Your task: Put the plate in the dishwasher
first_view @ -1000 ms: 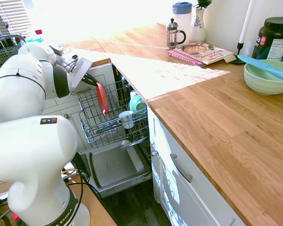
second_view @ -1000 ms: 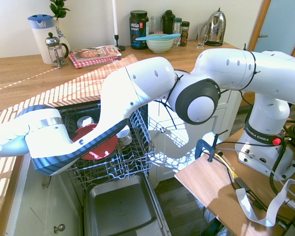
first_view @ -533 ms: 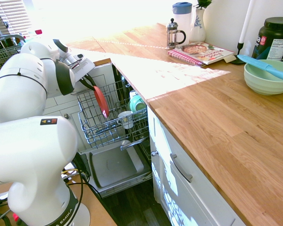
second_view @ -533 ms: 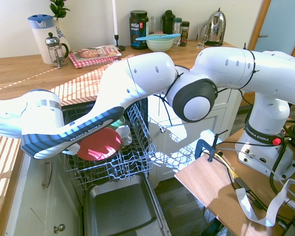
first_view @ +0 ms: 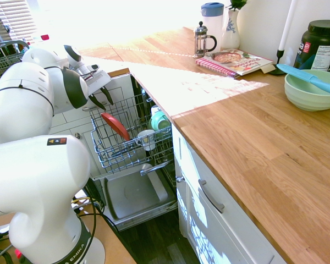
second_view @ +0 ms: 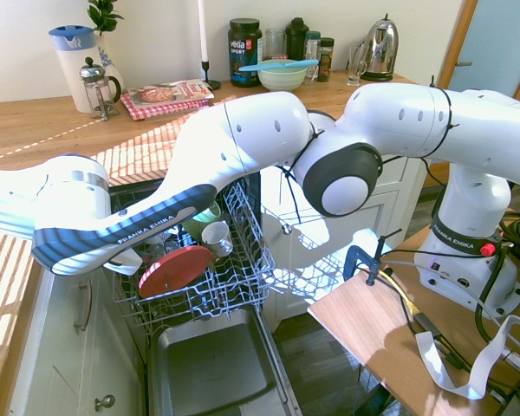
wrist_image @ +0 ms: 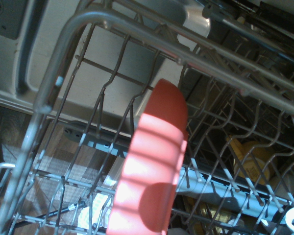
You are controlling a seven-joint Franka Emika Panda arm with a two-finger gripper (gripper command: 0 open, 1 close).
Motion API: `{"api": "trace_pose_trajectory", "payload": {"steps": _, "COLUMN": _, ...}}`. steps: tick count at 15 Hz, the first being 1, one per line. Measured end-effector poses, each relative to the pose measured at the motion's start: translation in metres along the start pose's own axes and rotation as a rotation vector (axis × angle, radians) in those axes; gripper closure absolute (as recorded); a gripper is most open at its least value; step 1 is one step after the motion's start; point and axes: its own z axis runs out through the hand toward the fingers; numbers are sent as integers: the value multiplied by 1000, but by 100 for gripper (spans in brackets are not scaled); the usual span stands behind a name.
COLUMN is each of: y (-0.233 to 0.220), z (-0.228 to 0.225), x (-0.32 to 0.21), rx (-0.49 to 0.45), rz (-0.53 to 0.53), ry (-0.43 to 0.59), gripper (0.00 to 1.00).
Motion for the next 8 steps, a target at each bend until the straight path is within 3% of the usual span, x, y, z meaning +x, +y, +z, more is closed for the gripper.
{"api": "trace_pose_trajectory", "payload": {"steps": 4, "y": 52, "z": -67, "x": -23, "rx": 10, "rz": 65, "ry": 20, "gripper": 0}}
{"api": "trace_pose_trajectory", "payload": {"steps": 8, "y": 164, "z": -173, "x": -83, "rx": 48, "rz": 183, "ry": 80, "gripper": 0}}
